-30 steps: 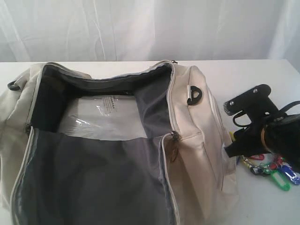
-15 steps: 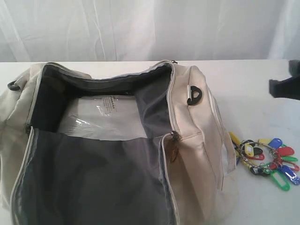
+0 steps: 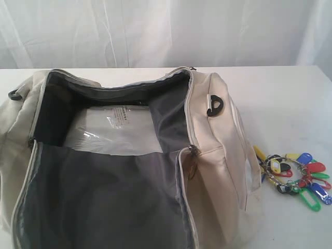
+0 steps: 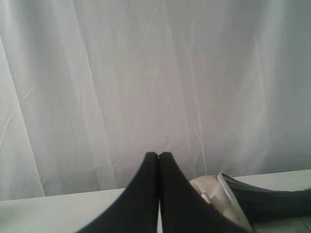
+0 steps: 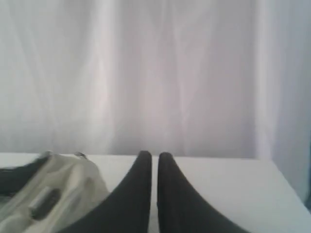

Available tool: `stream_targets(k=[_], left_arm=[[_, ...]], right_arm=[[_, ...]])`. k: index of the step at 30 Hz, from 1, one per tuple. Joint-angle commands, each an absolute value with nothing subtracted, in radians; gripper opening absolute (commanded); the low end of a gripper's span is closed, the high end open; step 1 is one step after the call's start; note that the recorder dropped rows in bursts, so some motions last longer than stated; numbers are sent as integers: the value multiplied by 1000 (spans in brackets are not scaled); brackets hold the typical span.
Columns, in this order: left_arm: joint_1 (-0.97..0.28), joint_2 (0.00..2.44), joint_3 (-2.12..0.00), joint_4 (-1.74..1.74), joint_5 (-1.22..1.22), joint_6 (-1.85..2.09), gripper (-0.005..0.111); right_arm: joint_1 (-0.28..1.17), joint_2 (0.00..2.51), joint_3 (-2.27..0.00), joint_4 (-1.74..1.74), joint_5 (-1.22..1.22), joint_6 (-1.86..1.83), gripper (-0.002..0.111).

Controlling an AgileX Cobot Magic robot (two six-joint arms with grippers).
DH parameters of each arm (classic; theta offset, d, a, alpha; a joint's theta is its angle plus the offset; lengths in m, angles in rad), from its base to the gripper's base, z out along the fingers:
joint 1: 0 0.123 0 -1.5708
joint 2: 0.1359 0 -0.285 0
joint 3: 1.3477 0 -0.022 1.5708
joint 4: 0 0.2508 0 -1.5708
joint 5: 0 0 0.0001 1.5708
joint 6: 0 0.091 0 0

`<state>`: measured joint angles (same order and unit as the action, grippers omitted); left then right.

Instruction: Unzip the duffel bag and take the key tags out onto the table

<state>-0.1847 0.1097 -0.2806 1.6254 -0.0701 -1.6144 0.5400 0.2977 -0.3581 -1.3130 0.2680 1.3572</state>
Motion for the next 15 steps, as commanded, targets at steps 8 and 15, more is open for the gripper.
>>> stream_targets(k=[8,15], left_arm=[[-182,104,-277,1611,-195,-1728,0],[-182,104,-277,1611,-201,-1723,0]], right_arm=[[537,200,-256,-1312,58,1345,0],[537,200,-229,-1312,63,1349,0]])
